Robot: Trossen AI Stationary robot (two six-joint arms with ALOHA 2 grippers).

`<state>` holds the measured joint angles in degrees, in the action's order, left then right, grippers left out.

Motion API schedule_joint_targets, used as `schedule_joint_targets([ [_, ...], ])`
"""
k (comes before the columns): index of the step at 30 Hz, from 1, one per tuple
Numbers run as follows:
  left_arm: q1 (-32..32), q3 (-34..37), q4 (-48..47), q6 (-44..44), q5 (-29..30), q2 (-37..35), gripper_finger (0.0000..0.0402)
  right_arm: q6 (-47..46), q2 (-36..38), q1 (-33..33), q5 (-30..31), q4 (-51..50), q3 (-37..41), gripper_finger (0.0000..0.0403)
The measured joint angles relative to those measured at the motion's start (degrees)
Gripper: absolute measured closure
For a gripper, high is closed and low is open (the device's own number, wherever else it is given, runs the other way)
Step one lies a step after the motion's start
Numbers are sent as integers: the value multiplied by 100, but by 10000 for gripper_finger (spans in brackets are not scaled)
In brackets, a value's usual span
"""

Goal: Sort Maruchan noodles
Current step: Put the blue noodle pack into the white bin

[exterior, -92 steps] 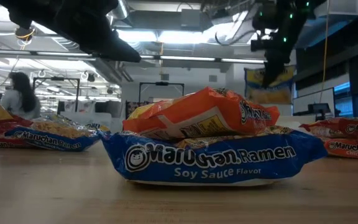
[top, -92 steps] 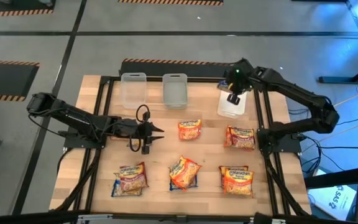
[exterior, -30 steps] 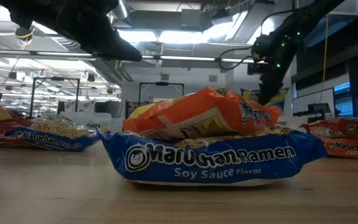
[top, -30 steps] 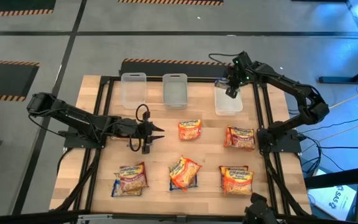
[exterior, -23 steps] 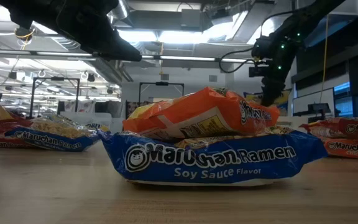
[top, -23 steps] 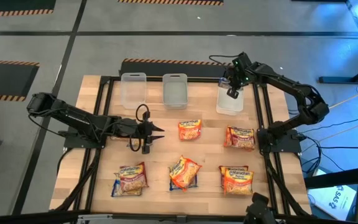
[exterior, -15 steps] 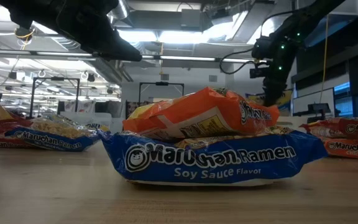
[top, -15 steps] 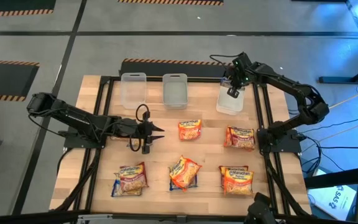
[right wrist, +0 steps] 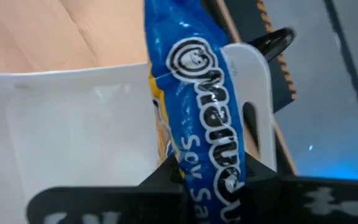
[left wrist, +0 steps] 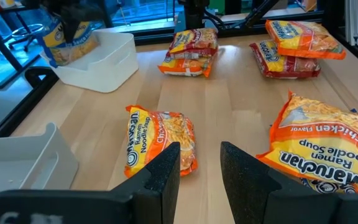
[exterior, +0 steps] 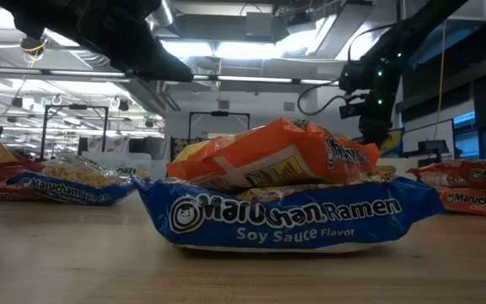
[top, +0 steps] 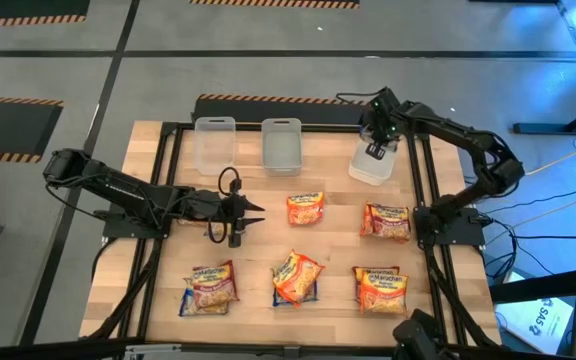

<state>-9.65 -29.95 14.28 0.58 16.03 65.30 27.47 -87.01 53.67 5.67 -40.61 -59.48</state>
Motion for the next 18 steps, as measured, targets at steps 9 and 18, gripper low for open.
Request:
schedule_joint_targets([
  [9, -1, 0, -1, 0, 0, 0, 292, 11, -210, 0, 91, -73, -13, 379],
  [18, 0, 0, -2, 0, 0, 0, 292, 650, -517, 0, 140, -224, 35, 379],
])
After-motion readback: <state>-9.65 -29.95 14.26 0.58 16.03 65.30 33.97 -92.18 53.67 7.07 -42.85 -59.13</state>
